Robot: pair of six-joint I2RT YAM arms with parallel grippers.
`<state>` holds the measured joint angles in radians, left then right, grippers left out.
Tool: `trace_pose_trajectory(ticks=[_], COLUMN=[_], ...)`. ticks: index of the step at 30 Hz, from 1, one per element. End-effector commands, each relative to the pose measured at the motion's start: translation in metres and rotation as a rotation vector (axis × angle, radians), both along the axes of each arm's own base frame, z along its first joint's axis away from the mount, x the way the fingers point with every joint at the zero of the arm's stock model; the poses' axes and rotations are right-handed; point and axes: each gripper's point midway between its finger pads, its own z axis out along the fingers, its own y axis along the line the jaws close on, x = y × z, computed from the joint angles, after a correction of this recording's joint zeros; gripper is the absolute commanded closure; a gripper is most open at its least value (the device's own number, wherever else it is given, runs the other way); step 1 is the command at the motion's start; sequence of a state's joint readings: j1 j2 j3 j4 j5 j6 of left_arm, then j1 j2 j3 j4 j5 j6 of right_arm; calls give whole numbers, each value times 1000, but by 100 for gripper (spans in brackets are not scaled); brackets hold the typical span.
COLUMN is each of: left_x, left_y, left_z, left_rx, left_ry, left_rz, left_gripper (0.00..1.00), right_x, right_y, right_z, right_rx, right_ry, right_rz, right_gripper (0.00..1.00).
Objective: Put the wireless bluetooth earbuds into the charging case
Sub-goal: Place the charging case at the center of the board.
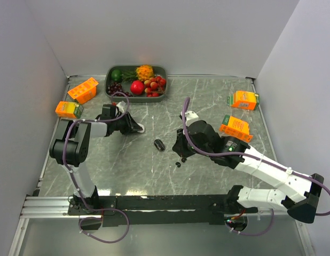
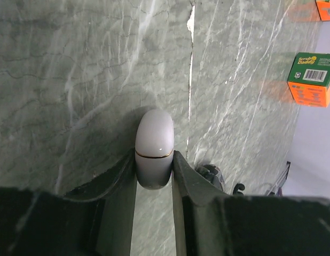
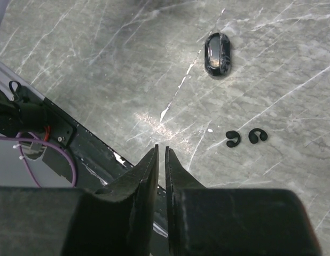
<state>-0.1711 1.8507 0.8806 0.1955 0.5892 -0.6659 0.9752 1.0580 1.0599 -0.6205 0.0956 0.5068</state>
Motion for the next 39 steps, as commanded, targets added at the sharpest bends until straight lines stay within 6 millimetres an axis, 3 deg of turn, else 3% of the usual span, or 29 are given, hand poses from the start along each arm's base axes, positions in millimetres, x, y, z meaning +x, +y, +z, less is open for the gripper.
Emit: trace_pose_trajectory(ticks=[1,11,13,17,18,20,25,26,28,29,30,31,32,33,35,37,39], left_x=[-9,-20,-24,-29,-29,-34,-33,-35,-43,-49,-58,-63,-67,-76,-88,-99,-105], left_y=[19,53,56,63,65,72,101,105,118,119,117,116,111,108,92,67,62], left_z=[-20,3,3,3,7,9,61,87,101,128,127,135,157,145,154,149,140], left_rx=[97,183,193,214,220,236,338,341,397,380,394,375,291,268,143,49,12], left_ry=[72,72,87,95,87,96,-41,-114,-163,-254,-271,-299,-363,-362,-407,-436,-399], left_rz=[40,81,77,91,101,123,294,336,454,493,527,554,593,581,535,409,402], left_gripper=[66,55,42,31,16,15,13,13,13,12,1,3,4,3,4,4,4], right_x=[5,5,5,6,7,9,21,23,31,34,40,45,48,52,63,71,79], right_y=[-1,0,1,0,0,0,1,2,8,11,13,17,19,23,29,33,37], right_z=[15,12,9,4,2,-4,-27,-31,-39,-41,-51,-50,-54,-66,-68,-80,-89], right_rx=[38,33,25,8,0,-27,-89,-94,-89,-93,-125,-138,-154,-189,-178,-158,-134], right_ry=[-40,-29,-25,-17,-15,-11,-5,-8,-20,-22,-10,-14,-4,15,31,81,113], right_rz=[-9,-7,-7,-10,-11,-14,-48,-54,-57,-53,-58,-48,-46,-41,-45,-39,-41], right_gripper=[79,64,63,57,55,47,25,22,17,16,16,16,15,15,15,16,16])
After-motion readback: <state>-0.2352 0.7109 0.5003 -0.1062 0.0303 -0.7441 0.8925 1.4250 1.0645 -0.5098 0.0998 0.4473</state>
